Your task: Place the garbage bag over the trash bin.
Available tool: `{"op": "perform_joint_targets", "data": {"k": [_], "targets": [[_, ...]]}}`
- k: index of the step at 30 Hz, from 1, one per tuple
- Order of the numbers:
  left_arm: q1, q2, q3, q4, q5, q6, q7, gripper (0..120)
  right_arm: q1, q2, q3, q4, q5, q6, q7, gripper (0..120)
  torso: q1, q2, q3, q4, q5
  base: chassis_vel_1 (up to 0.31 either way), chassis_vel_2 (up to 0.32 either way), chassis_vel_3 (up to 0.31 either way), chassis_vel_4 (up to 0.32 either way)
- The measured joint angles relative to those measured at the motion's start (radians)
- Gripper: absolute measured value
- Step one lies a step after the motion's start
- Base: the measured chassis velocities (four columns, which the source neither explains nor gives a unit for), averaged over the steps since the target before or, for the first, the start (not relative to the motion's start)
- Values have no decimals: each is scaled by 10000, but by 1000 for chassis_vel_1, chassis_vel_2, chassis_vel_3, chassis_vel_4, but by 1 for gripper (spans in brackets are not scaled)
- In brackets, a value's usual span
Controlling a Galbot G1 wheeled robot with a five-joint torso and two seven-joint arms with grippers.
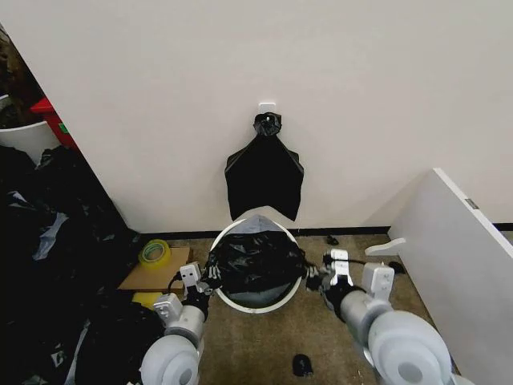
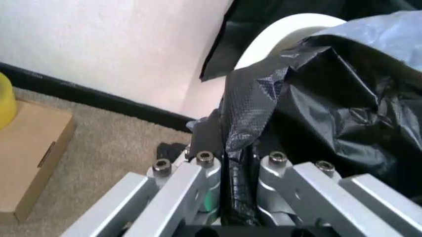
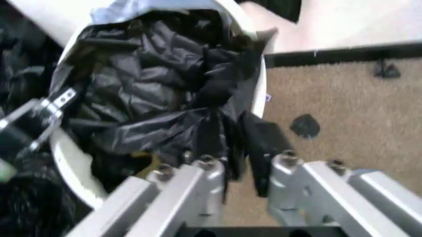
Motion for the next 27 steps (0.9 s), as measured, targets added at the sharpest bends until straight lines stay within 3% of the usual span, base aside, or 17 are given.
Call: {"op": "perform_joint_targets", "data": {"k": [7, 11, 12, 17, 23, 27], "targets": [[-31, 165, -12, -61, 11, 1, 98, 4, -549, -604, 570, 72, -2183, -61, -1858, 36, 0, 0, 0, 0, 2, 0, 0, 0, 0], [28, 213, 0, -195, 78, 12, 186, 4, -361, -813, 614, 72, -3609, 516, -2654, 50, 0, 0, 0, 0, 3, 0, 0, 0, 0], [70, 247, 12, -273, 165, 14, 245, 4, -145, -955, 614, 69, -4325, 876, -3145, 58, 1, 0, 1, 2, 2, 0, 0, 0, 0], [128, 325, 31, -369, 380, 14, 365, 4, 312, -1339, 587, -60, -4672, 1185, -3976, 70, 0, 0, 1, 1, 4, 0, 0, 0, 0], [264, 449, 175, -433, 1129, -44, 679, 4, 919, -2367, 203, -550, -4769, 1199, -5356, 96, 0, 0, 2, 1, 1, 0, 0, 0, 0], [313, 450, 266, -473, 1209, -45, 721, 4, 1024, -2427, 27, -855, -5307, 1434, -5673, 94, 0, 0, 1, 1, 2, 0, 0, 0, 0]]}}
